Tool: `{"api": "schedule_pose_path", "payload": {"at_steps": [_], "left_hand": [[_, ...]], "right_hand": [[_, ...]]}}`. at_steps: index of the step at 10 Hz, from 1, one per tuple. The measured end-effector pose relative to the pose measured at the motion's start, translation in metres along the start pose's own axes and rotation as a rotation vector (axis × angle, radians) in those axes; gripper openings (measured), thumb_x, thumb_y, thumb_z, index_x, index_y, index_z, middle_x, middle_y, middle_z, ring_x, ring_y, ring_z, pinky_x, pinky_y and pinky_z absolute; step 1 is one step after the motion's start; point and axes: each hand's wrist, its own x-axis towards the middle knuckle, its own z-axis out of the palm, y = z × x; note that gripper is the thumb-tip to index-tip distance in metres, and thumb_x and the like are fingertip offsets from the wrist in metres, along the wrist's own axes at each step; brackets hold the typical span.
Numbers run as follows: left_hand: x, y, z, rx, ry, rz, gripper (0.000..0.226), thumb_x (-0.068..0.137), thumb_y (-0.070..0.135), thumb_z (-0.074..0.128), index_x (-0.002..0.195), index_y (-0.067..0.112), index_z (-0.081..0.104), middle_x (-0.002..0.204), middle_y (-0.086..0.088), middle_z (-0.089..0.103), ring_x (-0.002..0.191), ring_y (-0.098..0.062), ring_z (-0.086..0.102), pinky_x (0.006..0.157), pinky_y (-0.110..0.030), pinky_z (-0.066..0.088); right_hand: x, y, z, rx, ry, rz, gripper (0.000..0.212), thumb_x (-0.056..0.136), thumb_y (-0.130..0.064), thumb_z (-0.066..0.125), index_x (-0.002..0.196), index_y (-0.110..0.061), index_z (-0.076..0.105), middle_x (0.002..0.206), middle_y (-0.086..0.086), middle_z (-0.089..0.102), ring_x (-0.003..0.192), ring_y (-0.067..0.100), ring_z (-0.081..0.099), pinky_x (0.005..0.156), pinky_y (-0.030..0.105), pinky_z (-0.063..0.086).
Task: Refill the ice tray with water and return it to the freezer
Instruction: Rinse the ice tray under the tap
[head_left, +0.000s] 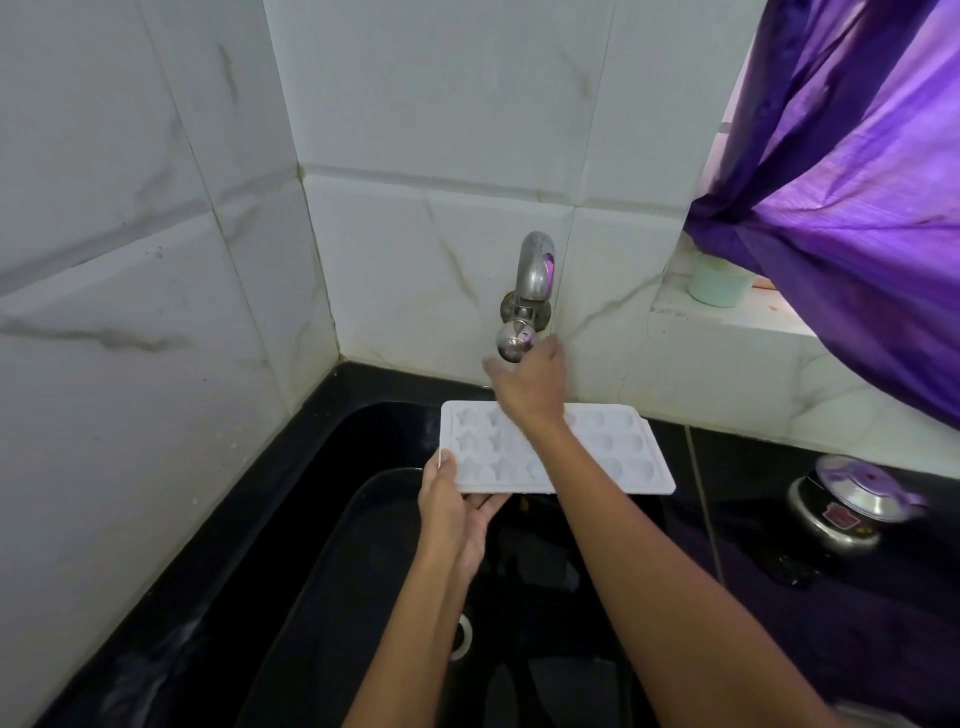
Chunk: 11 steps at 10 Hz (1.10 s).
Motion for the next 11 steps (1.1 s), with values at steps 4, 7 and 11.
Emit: {"api": "schedule_pose_path", "payload": {"at_steps": [4,7,11], "left_hand": [[-0.01,-0.001,0.018,0.014,-0.007,0.007,0.032,0.103,0.025,0.035,0.13,0.014,0.048,0.111,-0.017,0.064,0.098,-0.033,0.064,0.07,-0.044,0.055],[0.001,0.013,0.013,-0.007,0.022,0.025,0.031,0.103,0.028,0.036,0.131,0.018,0.044,0.106,-0.011,0.063,0.092,-0.03,0.064,0.066,-0.046,0.055],[0.008,0.015,0.001,-0.007,0.035,0.011,0.03,0.102,0.029,0.038,0.129,0.018,0.048,0.105,-0.011,0.066,0.089,-0.029,0.067,0.06,-0.043,0.058]], "right_hand": [[-0.041,0.028,-0.003,-0.043,-0.196,-0.182,0.064,0.098,-0.04,0.043,0.147,-0.003,0.022,0.154,0.013,0.025,0.141,0.027,0.026,0.11,0.032,0.025],[0.035,-0.007,-0.02,0.527,-0.12,0.304,0.036,0.089,-0.042,0.061,0.081,-0.009,0.049,0.077,0.001,0.052,0.071,0.019,0.052,0.065,0.028,0.042],[0.047,-0.009,-0.007,0.383,-0.065,0.252,0.029,0.091,-0.022,0.059,0.068,-0.016,0.042,0.1,0.009,0.057,0.098,0.031,0.062,0.09,0.039,0.052]]}}
